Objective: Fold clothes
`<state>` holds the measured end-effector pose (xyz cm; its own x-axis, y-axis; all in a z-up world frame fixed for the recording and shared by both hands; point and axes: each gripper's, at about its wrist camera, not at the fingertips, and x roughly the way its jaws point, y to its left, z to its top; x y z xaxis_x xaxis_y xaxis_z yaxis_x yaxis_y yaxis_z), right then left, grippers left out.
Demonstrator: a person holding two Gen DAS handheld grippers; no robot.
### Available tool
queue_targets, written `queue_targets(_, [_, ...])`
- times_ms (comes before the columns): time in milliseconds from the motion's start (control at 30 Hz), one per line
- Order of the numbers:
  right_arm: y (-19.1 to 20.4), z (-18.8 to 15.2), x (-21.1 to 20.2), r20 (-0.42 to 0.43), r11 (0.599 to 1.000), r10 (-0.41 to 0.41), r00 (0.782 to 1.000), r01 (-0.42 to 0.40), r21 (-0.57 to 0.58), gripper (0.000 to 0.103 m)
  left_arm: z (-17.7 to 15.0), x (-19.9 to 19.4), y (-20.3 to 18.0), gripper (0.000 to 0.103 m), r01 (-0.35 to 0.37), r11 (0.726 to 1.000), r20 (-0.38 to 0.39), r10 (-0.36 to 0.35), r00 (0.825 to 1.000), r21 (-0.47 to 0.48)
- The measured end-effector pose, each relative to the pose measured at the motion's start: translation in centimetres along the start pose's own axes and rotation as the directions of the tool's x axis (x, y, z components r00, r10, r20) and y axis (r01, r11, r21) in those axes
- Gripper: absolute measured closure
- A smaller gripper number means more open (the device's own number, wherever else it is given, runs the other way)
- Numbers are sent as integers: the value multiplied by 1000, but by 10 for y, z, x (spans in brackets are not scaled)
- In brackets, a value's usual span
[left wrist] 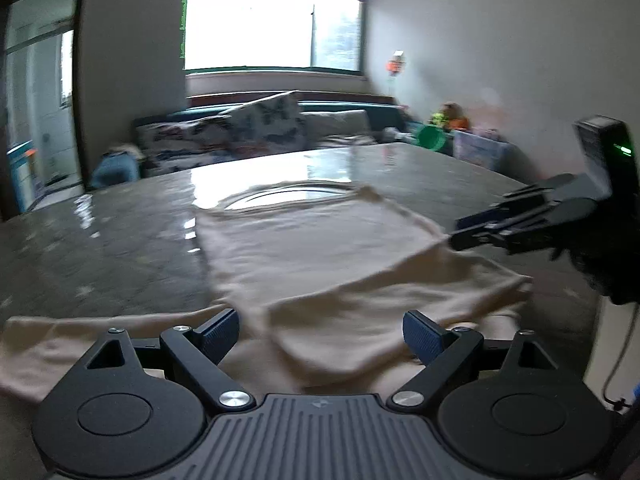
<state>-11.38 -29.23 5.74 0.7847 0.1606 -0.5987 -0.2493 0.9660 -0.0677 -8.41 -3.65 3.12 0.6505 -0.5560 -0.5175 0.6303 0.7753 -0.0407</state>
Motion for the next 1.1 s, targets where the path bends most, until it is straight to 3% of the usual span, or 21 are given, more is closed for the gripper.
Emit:
queue_targets(300, [-1,8,26,-97,992,27,995,-39,-120,72,-12,3,26,12,-51,997,-48,48,998,-50])
queue_targets(367, [-4,8,26,-109,991,42,993,-55,-123,80,-13,5,29,12,-47,997,-56,44,997,-57])
queue_targets(400, [-5,9,24,-114,991,51,992,-65,-119,92,-13,6,29,12,-47,997,-58,43,997,-59])
queue_targets(433, [-7,10,22,-117,991,59,991,-73,-114,95,-13,7,29,12,-47,997,-60,43,997,-60])
queue_targets(733, [-23,6,-8,-100,991,19,995,-32,-131,103,-12,15,30,12,-49,997,-88,44,995,-58])
queue_targets(900, [-41,-3,-13,-99,995,-38,994,29,-90,103,-13,16,29,12,-53,997,-92,48,995,-51])
queue_targets(967, [-42,-3,-16,-90,998,-6,996,0,-66,102,-12,17,29,12,-53,997,-93,48,994,-48])
queue_targets(1067, [-30,2,-20,-59,996,65,996,-68,-53,93,-11,16,30,12,-56,997,-89,51,995,-50])
queue_targets(1100, [-25,3,-19,-57,995,70,996,-74,-61,84,-10,15,30,12,-56,997,-85,51,995,-51])
